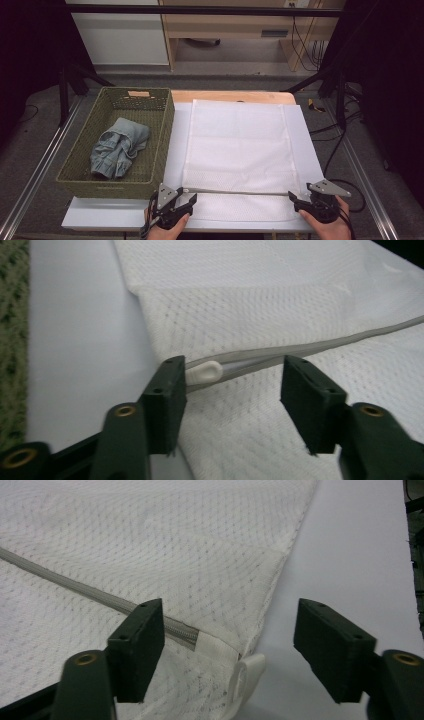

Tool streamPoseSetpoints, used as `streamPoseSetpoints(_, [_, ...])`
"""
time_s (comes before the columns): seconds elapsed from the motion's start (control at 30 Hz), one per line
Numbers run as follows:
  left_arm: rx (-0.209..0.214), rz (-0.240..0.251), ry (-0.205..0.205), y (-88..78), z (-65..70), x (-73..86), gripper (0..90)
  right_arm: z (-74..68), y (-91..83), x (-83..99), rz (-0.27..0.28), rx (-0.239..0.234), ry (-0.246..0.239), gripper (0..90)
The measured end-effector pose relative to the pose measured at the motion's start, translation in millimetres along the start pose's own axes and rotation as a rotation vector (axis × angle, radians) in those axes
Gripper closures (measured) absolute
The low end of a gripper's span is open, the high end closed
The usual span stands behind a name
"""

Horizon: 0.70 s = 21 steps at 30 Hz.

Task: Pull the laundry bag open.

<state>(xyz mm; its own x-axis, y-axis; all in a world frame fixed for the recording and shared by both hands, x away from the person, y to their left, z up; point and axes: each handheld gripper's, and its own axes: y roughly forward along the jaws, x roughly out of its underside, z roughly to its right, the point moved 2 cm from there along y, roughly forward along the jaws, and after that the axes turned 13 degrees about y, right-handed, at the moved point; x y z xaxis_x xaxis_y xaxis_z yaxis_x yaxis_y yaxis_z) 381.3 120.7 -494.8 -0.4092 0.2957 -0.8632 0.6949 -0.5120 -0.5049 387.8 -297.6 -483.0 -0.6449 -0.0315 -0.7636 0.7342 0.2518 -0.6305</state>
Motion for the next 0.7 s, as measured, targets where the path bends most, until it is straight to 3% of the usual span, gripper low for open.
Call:
streamPoseSetpoints(0.2, [0.04, 0.044, 0.016, 4.1, 0.2, -7.1, 23.6, 0.4, 0.1, -2.3, 0.028, 0.002, -0.022, 9.9])
streamPoseSetpoints(0.33, [0.057, 0.067, 0.029, 3.8, 0.3, -9.7, 18.1, 0.4, -0.5, -4.8, 0.042, 0.027, -0.002, 8.7])
streamPoseSetpoints(0.7, [0.114, 0.073, 0.034, 4.9, 0.6, -13.0, 6.5, -4.0, 4.4, -7.5, 0.041, 0.059, 0.011, 8.9])
